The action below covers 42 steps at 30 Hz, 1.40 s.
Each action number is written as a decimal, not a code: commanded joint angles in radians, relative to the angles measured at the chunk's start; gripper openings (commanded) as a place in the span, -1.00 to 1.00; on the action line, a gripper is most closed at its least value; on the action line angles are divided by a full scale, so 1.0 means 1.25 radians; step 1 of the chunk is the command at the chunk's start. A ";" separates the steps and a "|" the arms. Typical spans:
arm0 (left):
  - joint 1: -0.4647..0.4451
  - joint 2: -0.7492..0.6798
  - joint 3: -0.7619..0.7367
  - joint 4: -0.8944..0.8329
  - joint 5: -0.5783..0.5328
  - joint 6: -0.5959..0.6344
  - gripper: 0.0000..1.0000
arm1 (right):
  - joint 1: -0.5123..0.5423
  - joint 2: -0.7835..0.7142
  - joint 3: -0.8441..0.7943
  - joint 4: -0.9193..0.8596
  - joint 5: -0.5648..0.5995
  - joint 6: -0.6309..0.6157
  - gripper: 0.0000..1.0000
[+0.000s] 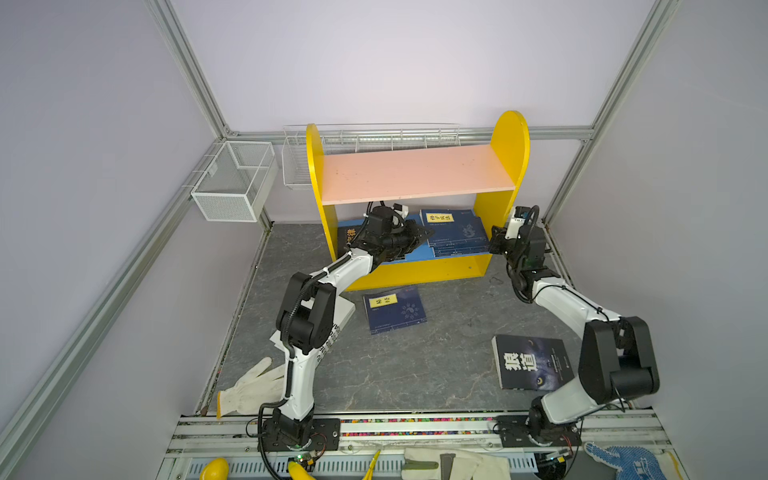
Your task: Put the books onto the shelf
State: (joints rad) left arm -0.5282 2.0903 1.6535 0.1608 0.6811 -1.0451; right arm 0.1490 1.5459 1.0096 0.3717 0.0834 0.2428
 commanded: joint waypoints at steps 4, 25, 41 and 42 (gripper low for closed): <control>0.002 -0.006 0.039 -0.008 0.068 0.045 -1.00 | 0.034 -0.088 -0.029 -0.047 0.014 0.053 -0.64; -0.024 0.031 0.073 -0.041 0.052 0.058 -1.00 | 0.040 -0.016 0.006 -0.091 0.105 0.068 0.53; -0.035 0.042 0.087 -0.086 0.005 0.081 -1.00 | 0.040 0.042 0.029 -0.090 0.097 0.078 0.52; -0.035 0.040 0.086 -0.087 -0.003 0.082 -1.00 | 0.040 0.044 0.029 -0.091 0.097 0.078 0.52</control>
State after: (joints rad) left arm -0.5655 2.1361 1.7241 0.0422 0.7090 -0.9627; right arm 0.1963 1.5669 1.0286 0.2584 0.2207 0.3477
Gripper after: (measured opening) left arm 0.074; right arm 0.762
